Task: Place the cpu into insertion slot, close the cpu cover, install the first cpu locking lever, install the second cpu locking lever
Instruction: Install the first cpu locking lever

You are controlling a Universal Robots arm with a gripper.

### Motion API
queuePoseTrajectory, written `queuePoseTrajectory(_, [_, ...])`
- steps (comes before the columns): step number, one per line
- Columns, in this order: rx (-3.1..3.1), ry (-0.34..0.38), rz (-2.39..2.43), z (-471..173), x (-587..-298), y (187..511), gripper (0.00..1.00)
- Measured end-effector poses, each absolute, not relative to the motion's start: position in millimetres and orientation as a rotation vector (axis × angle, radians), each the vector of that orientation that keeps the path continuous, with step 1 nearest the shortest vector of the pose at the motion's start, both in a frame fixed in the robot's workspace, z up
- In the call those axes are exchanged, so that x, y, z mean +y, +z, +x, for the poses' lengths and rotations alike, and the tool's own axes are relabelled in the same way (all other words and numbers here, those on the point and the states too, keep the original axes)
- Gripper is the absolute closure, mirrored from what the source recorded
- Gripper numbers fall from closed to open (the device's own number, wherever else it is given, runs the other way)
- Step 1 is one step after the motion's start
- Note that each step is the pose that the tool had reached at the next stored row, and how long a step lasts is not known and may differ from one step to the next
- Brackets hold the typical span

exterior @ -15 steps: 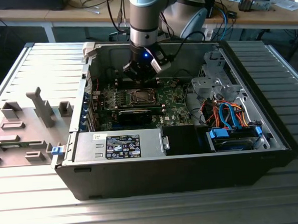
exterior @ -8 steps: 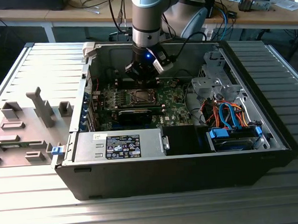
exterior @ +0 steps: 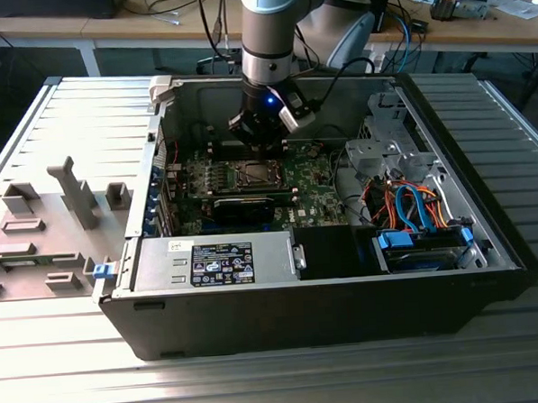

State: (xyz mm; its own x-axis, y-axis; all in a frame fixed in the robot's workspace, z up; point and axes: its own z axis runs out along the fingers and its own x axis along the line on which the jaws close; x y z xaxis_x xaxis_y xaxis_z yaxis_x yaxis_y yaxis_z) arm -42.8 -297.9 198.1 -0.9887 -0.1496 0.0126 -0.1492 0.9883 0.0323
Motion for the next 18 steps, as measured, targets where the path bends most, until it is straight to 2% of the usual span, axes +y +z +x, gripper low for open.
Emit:
queuePoseTrajectory(6, [-3.119, -0.048, 0.234, -41.9, -297.7, 199.9, 0.89])
queuePoseTrajectory(11, [-3.123, -0.047, 0.235, -42.9, -297.7, 217.1, 0.89])
queuePoseTrajectory(18, [-3.127, -0.047, 0.235, -47.0, -297.7, 224.9, 0.89])
